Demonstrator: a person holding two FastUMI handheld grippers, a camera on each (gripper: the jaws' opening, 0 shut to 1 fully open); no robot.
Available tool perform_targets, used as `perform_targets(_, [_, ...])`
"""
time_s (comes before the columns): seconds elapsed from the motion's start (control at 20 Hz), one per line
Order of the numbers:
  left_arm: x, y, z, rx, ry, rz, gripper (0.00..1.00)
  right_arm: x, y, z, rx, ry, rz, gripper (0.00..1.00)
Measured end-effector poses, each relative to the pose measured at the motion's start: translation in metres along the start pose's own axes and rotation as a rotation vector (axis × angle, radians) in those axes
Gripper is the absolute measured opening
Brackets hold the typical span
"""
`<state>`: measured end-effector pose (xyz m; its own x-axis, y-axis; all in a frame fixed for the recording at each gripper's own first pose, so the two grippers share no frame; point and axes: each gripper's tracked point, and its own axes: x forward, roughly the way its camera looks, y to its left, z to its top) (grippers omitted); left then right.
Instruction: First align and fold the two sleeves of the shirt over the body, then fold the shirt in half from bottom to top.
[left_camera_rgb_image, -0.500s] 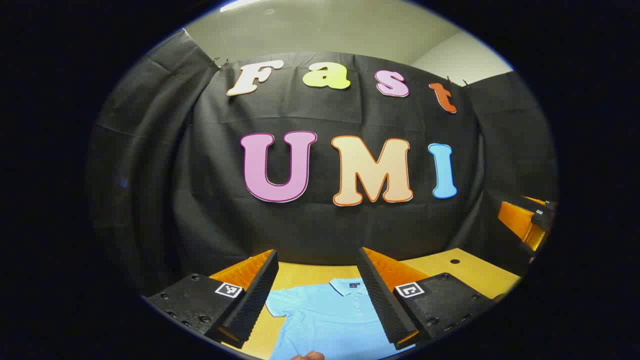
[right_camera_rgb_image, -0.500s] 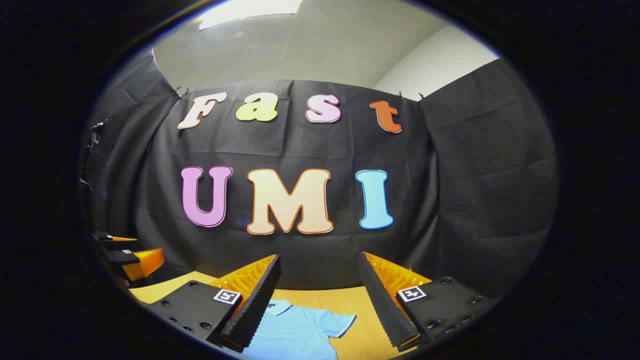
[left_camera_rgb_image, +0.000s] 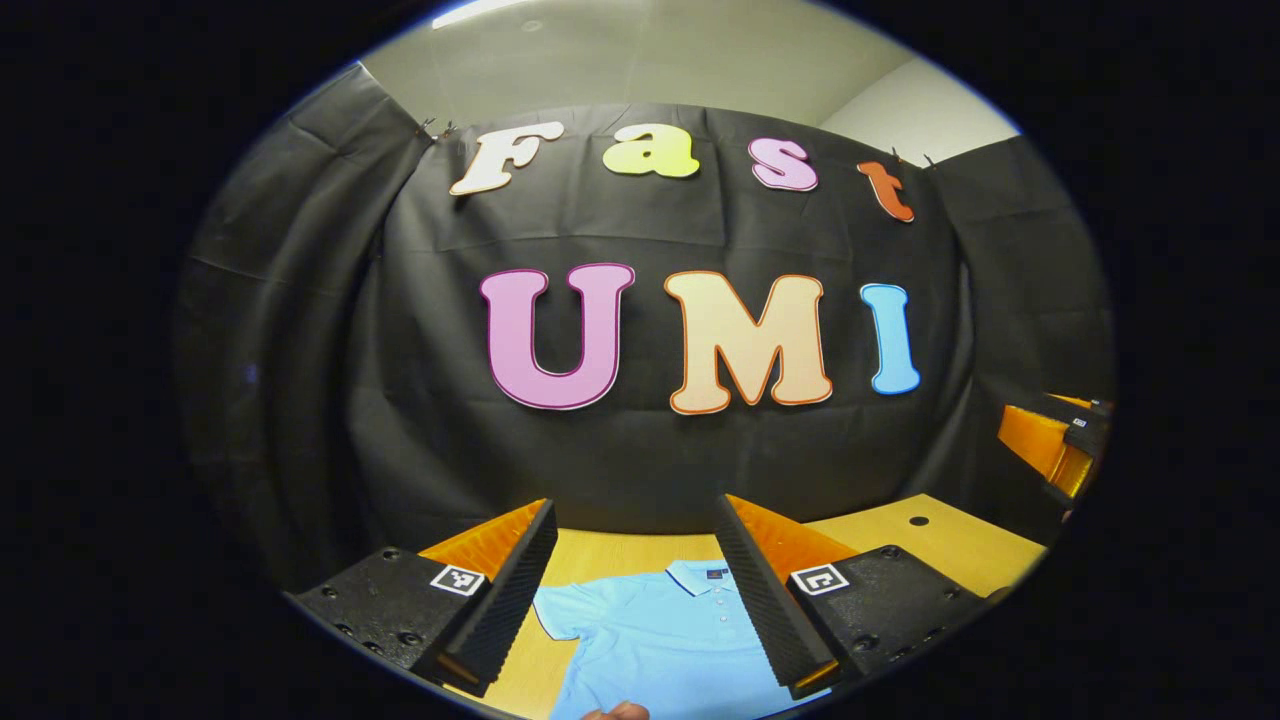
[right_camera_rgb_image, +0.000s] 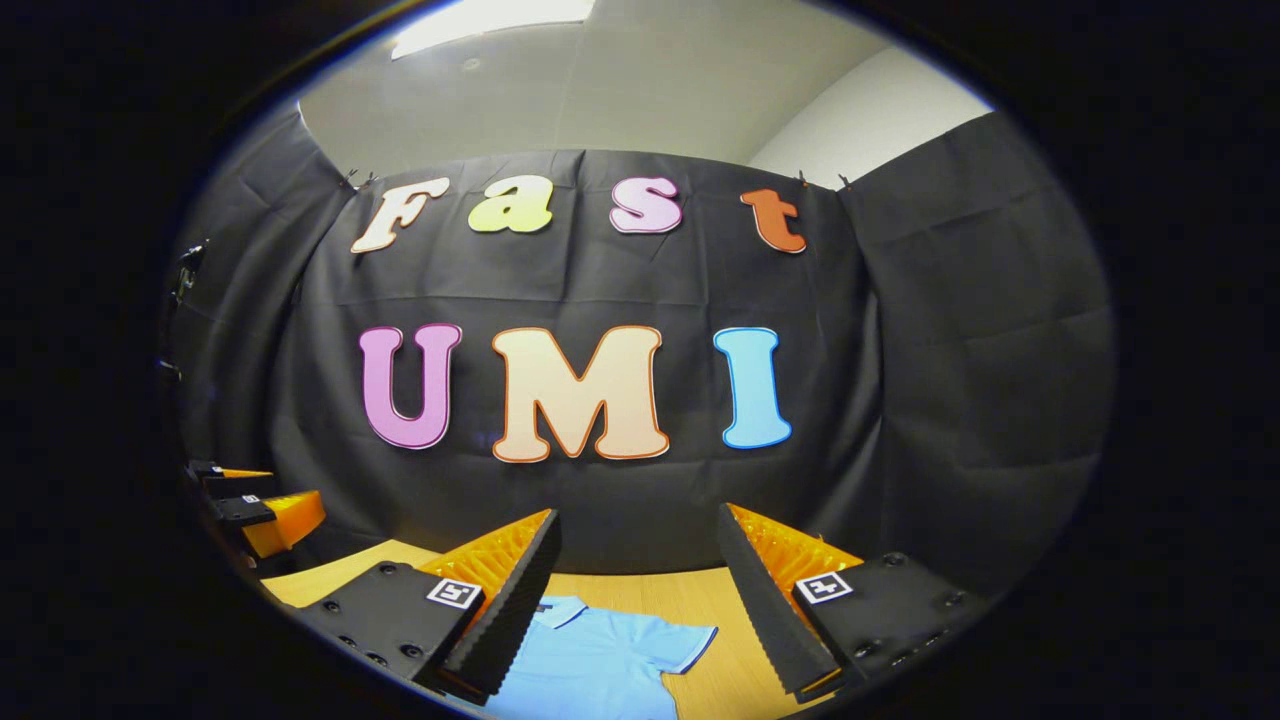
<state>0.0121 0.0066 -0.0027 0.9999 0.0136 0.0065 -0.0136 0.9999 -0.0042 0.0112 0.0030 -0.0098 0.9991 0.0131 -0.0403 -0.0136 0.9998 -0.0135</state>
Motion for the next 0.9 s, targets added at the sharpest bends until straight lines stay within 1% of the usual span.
perform_targets(0.25, [0.007,0.006,-0.003,0.003,0.004,0.018,0.95,0.006,0.003,-0.004,-0.017,0.009,0.01,0.98])
perform_targets(0.45, [0.012,0.008,-0.002,0.011,-0.004,0.02,0.95,0.018,-0.001,-0.016,-0.027,0.026,0.0,0.99])
perform_targets(0.5, [0.014,0.008,-0.003,0.009,0.0,0.019,0.95,0.023,-0.003,-0.023,-0.036,0.034,-0.004,0.98])
perform_targets(0.55, [0.014,0.009,-0.002,0.003,0.001,0.016,0.95,0.03,-0.005,-0.029,-0.045,0.044,-0.007,0.99])
perform_targets(0.6, [0.014,0.01,-0.002,-0.003,0.003,0.013,0.95,0.037,-0.008,-0.038,-0.052,0.057,-0.013,0.96])
perform_targets(0.75, [0.018,0.016,0.001,0.002,-0.004,0.016,0.95,0.06,-0.016,-0.078,-0.047,0.135,-0.021,0.98])
perform_targets(0.8, [0.021,0.018,0.002,0.008,-0.008,0.017,0.95,0.071,-0.022,-0.092,-0.049,0.161,-0.03,0.99])
perform_targets(0.9, [0.025,0.022,0.003,0.01,-0.012,0.018,0.94,0.087,-0.034,-0.125,-0.057,0.227,-0.062,0.98])
